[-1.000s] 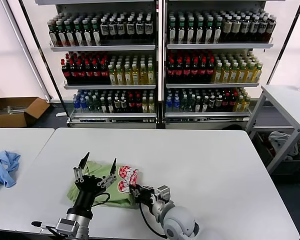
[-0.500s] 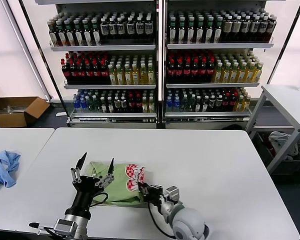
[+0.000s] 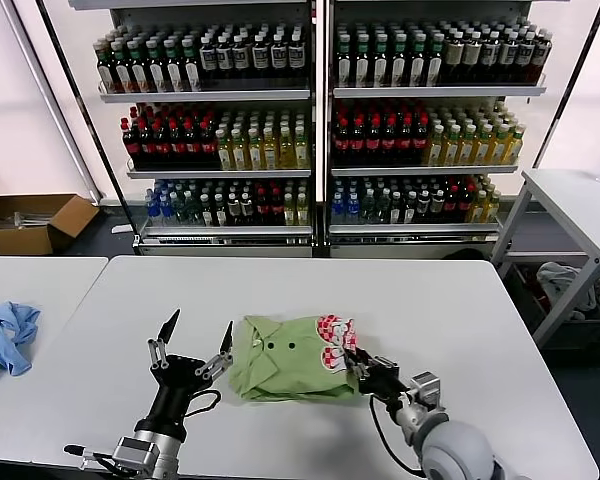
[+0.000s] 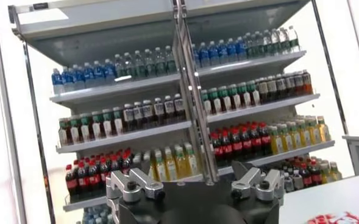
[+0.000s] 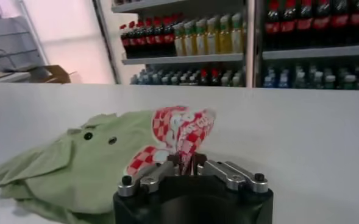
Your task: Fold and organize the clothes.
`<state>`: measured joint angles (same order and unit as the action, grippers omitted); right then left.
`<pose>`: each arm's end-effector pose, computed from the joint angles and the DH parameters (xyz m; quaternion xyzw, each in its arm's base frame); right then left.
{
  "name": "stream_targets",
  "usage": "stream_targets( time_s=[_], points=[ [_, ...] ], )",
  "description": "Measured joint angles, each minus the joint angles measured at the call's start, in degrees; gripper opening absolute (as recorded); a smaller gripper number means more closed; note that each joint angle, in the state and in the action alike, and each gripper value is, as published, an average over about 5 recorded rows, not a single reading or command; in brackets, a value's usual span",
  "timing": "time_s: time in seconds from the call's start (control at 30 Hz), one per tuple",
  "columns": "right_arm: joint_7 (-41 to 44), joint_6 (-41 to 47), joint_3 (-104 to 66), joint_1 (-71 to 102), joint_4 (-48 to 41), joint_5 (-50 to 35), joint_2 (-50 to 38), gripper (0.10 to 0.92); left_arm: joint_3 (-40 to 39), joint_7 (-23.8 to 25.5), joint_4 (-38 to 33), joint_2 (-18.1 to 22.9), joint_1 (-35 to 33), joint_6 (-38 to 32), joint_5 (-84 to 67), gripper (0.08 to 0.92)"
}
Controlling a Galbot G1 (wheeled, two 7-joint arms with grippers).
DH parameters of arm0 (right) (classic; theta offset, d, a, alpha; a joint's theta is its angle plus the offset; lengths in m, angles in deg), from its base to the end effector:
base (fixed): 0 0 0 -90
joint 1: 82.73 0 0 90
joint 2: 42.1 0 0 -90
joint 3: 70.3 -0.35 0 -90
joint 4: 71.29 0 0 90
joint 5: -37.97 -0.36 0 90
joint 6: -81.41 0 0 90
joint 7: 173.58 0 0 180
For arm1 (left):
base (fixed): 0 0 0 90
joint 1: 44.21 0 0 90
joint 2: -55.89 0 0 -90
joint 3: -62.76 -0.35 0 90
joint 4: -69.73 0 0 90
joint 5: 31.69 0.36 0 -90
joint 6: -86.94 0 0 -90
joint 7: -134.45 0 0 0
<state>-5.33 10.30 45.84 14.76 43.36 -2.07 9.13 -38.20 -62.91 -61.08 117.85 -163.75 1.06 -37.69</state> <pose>0.2591 -0.0128 -0.2823 0.2102 -0.9572 -0.0081 0.1990 0.1708 0.0082 -0.2412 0.0656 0.9924 0.0959 0.0405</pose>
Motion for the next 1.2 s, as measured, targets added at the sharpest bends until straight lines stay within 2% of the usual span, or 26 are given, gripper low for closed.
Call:
stream_targets(
  time_s=[0.5, 0.63, 0.87, 1.2],
  points=[
    [-6.8, -6.6, -15.0, 16.3, 10.5, 9.6, -1.8, 0.71, -1.7, -0.8, -1.9, -1.5, -1.8, 2.7, -1.5, 0.823],
    [-10.0, -8.6, -21.1, 21.3, 13.1, 10.9, -0.9, 0.8, -2.2, -1.5, -2.4, -1.9, -2.5, 3.2, -2.5, 0.823],
    [-14.6, -14.8, -28.9, 29.6, 15.1, 14.5, 1.7, 0.822, -1.8, -2.8, -1.9, -2.9, -4.0, 2.1, -4.0, 0.823],
    [-15.8, -31.8, -33.9, 41.8, 12.3, 21.1, 4.0, 0.823, 0.8, -4.3, 1.1, -4.9, -7.4, -3.6, -5.3, 0.823]
  ],
)
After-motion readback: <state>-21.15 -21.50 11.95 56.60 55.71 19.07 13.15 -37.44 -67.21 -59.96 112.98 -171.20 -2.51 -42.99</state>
